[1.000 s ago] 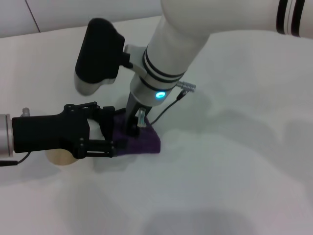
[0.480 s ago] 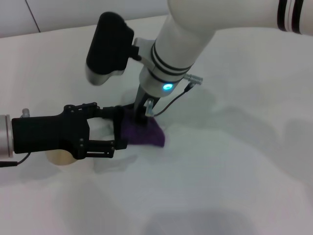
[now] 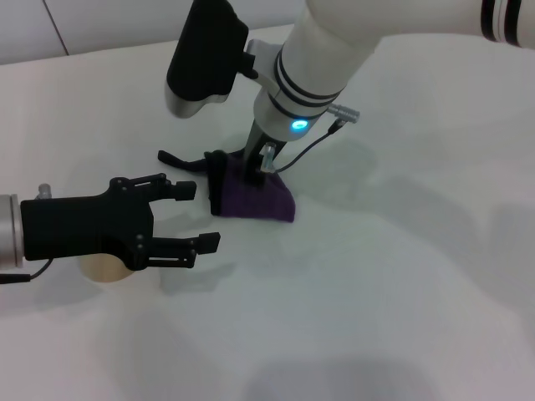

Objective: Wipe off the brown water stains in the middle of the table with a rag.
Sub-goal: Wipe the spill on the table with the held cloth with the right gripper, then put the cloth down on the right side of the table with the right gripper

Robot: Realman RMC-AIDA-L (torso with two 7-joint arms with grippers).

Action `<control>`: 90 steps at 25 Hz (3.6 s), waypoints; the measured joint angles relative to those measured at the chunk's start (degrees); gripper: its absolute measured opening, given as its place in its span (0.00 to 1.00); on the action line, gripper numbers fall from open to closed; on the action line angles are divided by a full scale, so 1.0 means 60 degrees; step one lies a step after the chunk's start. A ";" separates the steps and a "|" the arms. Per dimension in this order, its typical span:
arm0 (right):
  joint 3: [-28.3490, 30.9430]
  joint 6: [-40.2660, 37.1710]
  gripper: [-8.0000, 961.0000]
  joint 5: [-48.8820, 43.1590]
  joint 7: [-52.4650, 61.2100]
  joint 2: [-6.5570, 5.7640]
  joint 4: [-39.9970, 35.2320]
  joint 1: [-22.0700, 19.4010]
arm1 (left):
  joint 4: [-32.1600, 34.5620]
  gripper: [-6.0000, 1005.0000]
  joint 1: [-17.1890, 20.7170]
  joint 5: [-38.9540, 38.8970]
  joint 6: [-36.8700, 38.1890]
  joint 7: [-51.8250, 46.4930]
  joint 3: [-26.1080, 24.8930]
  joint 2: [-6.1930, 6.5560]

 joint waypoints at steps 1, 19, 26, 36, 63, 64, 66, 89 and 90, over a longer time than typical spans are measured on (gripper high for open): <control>-0.0019 -0.0019 0.04 0.0020 0.0000 0.0009 -0.0044 -0.0007 | -0.0001 0.88 -0.0004 -0.0003 -0.0002 0.0000 0.0002 0.0000; -0.1390 -0.0246 0.04 0.1464 0.0001 0.0015 -0.1424 -0.0292 | -0.0001 0.88 0.0048 -0.0070 0.0076 0.0074 0.0020 0.0000; -0.1079 -0.0066 0.04 0.1240 0.0001 -0.0002 -0.0896 -0.0167 | -0.0117 0.88 0.0047 -0.0073 0.0063 0.0095 0.0018 0.0000; 0.0062 -0.0741 0.04 0.0330 0.0001 -0.0083 -0.1072 -0.0610 | -0.0132 0.88 0.0118 -0.0212 0.0031 0.0153 -0.0066 0.0018; 0.3165 -0.3362 0.08 -0.1717 -0.0251 -0.0232 -0.3909 -0.3627 | -0.0137 0.88 0.0340 -0.0337 -0.0023 0.0357 -0.0328 0.0063; 0.3175 -0.3359 0.08 -0.1724 -0.0302 -0.0232 -0.3915 -0.3681 | -0.0138 0.88 0.0359 -0.0336 -0.0023 0.0355 -0.0330 0.0065; 0.3238 -0.3358 0.09 -0.1725 -0.0419 -0.0214 -0.3931 -0.3781 | -0.0141 0.88 0.0375 -0.0336 -0.0023 0.0354 -0.0333 0.0060; 0.4249 -0.3352 0.15 -0.1337 -0.0748 -0.0199 -0.4661 -0.4670 | -0.0161 0.88 0.0459 -0.0418 0.0006 0.0392 -0.0333 0.0010; 0.4318 -0.3363 0.15 -0.1242 -0.0788 -0.0210 -0.4864 -0.4775 | -0.0162 0.88 0.0505 -0.0457 0.0005 0.0433 -0.0332 0.0012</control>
